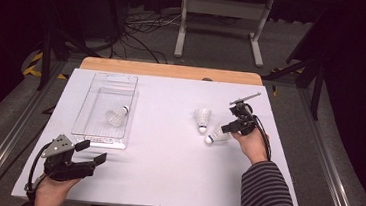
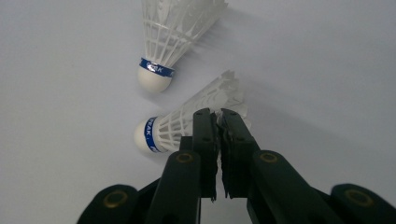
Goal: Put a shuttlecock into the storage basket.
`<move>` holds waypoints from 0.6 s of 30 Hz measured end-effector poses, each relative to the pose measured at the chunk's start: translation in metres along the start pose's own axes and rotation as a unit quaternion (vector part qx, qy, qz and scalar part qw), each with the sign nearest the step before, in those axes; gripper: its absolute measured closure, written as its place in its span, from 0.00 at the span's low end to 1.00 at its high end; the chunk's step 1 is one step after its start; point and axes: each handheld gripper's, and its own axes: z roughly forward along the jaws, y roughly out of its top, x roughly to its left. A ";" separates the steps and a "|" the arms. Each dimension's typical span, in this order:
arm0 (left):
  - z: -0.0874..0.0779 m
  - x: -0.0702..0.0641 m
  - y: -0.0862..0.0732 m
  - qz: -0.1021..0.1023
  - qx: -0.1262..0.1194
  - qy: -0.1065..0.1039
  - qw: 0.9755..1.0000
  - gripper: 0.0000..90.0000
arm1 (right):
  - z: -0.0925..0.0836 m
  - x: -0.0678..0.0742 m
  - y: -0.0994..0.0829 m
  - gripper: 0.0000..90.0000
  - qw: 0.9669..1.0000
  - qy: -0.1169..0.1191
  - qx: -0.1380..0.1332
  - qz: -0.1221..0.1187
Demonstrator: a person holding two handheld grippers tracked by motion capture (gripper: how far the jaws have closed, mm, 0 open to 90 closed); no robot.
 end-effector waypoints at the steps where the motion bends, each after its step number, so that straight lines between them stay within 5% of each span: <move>1: 0.000 0.000 0.000 0.000 0.000 0.000 1.000 0.25 | 0.000 0.000 0.000 0.96 1.000 0.001 0.000 -0.001; 18: 0.000 0.000 0.000 0.000 -0.001 0.000 1.000 0.25 | -0.003 0.003 -0.002 1.00 1.000 0.007 0.003 -0.016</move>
